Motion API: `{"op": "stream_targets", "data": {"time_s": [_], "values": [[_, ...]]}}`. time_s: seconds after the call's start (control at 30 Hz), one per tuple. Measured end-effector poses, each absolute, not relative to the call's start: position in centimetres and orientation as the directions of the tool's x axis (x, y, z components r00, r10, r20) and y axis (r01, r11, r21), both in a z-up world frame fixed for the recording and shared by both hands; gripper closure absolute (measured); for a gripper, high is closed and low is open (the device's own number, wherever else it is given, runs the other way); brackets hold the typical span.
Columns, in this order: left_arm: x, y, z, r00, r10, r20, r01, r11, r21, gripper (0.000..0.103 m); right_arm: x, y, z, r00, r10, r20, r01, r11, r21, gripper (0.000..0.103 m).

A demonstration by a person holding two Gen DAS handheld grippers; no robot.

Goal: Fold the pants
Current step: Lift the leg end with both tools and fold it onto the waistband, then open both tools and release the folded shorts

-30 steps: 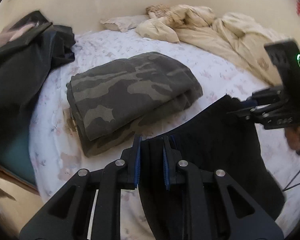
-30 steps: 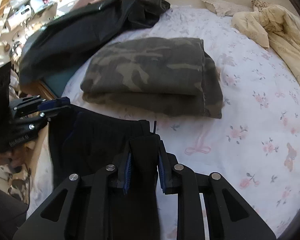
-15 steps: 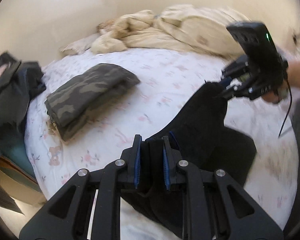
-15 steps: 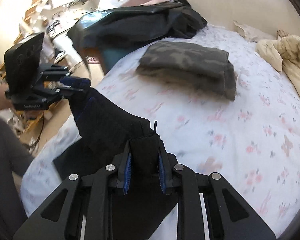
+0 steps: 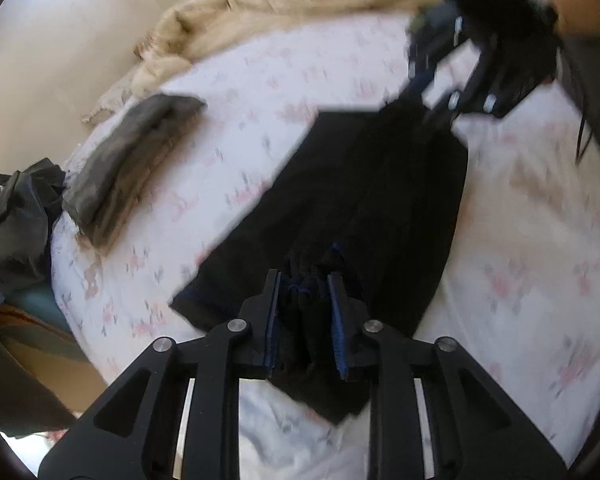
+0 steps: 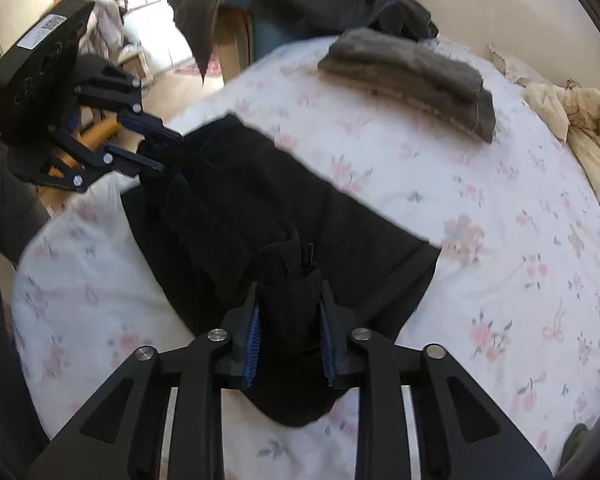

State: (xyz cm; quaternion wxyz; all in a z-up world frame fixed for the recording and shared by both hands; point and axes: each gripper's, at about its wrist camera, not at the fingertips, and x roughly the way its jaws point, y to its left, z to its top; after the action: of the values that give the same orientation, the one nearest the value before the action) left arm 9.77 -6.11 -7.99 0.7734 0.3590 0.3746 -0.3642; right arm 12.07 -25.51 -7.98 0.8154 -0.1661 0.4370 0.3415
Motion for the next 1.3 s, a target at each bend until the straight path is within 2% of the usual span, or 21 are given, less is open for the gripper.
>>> {"op": "stream_targets", "data": {"time_s": [0.03, 0.07, 0.1, 0.27, 0.33, 0.37, 0.43, 0.5, 0.53, 0.57, 0.6, 0.7, 0.8, 1.0, 1.13, 1.23, 1.3], "values": [[9.7, -6.0, -8.5, 0.428, -0.279, -0.86, 0.837, 0.48, 0.261, 0.078, 11.9, -25.4, -8.3, 0.381, 0.398, -0.834, -0.699, 0.715, 0.021, 0.065], [9.8, -5.8, -8.8, 0.406, -0.261, -0.876, 0.839, 0.487, 0.244, 0.069, 11.6, -25.2, -8.7, 0.364, 0.382, -0.849, -0.703, 0.711, 0.018, 0.065], [9.9, -5.7, -9.0, 0.388, -0.243, -0.889, 0.837, 0.496, 0.23, 0.067, 11.2, -25.1, -9.0, 0.351, 0.369, -0.86, -0.708, 0.706, 0.014, 0.065], [9.6, -3.5, -6.9, 0.236, -0.298, -0.925, 0.843, 0.536, 0.043, 0.061, 8.9, -26.3, -9.1, 0.222, 0.334, -0.916, -0.729, 0.681, 0.071, 0.063], [10.0, -2.6, -5.4, 0.24, -0.346, -0.907, 0.811, 0.584, -0.009, 0.061, 8.6, -27.3, -7.7, 0.25, 0.36, -0.899, -0.708, 0.701, 0.084, 0.061], [10.8, -2.2, -4.4, 0.256, -0.381, -0.888, 0.777, 0.628, -0.046, 0.061, 9.0, -28.0, -6.4, 0.292, 0.39, -0.873, -0.675, 0.731, 0.101, 0.057], [13.1, -1.9, -3.3, 0.321, -0.385, -0.865, 0.642, 0.76, -0.101, 0.061, 10.3, -29.1, -4.7, 0.358, 0.44, -0.824, -0.596, 0.787, 0.161, 0.055], [15.4, -1.5, -3.5, 0.382, -0.302, -0.873, 0.456, 0.884, -0.106, 0.061, 12.5, -30.1, -4.2, 0.409, 0.414, -0.814, -0.47, 0.859, 0.201, 0.057], [16.3, -1.3, -4.3, 0.398, -0.234, -0.887, 0.331, 0.938, -0.1, 0.061, 13.5, -30.3, -4.5, 0.418, 0.388, -0.822, -0.413, 0.886, 0.209, 0.061], [16.8, -1.1, -5.0, 0.393, -0.211, -0.895, 0.257, 0.96, -0.114, 0.062, 14.6, -30.6, -5.0, 0.425, 0.365, -0.829, -0.347, 0.911, 0.223, 0.074], [16.9, -1.2, -6.2, 0.389, -0.198, -0.9, 0.196, 0.972, -0.129, 0.062, 15.3, -30.7, -5.5, 0.417, 0.363, -0.833, -0.319, 0.917, 0.239, 0.078], [17.1, -2.5, -8.5, 0.371, -0.091, -0.924, 0.16, 0.987, -0.033, 0.062, 16.6, -29.7, -7.3, 0.401, 0.312, -0.861, -0.306, 0.932, 0.196, 0.079], [17.4, -3.5, -9.2, 0.354, -0.076, -0.932, 0.178, 0.984, -0.012, 0.061, 16.5, -28.6, -8.6, 0.383, 0.296, -0.875, -0.358, 0.921, 0.155, 0.079], [14.9, -4.1, -10.2, 0.312, 0.01, -0.95, 0.291, 0.951, 0.106, 0.061, 14.6, -26.4, -10.1, 0.256, 0.291, -0.922, -0.532, 0.839, 0.117, 0.079], [11.7, -4.1, -11.1, 0.254, 0.05, -0.966, 0.397, 0.905, 0.151, 0.061, 11.0, -26.0, -10.3, 0.162, 0.215, -0.963, -0.661, 0.748, 0.056, 0.081], [9.9, -3.1, -10.5, 0.255, 0.08, -0.964, 0.416, 0.891, 0.184, 0.055, 9.7, -27.6, -10.4, 0.167, 0.138, -0.976, -0.629, 0.777, 0.002, 0.081], [10.3, -2.4, -9.9, 0.261, 0.085, -0.962, 0.367, 0.913, 0.18, 0.051, 9.9, -28.4, -9.6, 0.217, 0.128, -0.968, -0.58, 0.814, -0.023, 0.08]]}}
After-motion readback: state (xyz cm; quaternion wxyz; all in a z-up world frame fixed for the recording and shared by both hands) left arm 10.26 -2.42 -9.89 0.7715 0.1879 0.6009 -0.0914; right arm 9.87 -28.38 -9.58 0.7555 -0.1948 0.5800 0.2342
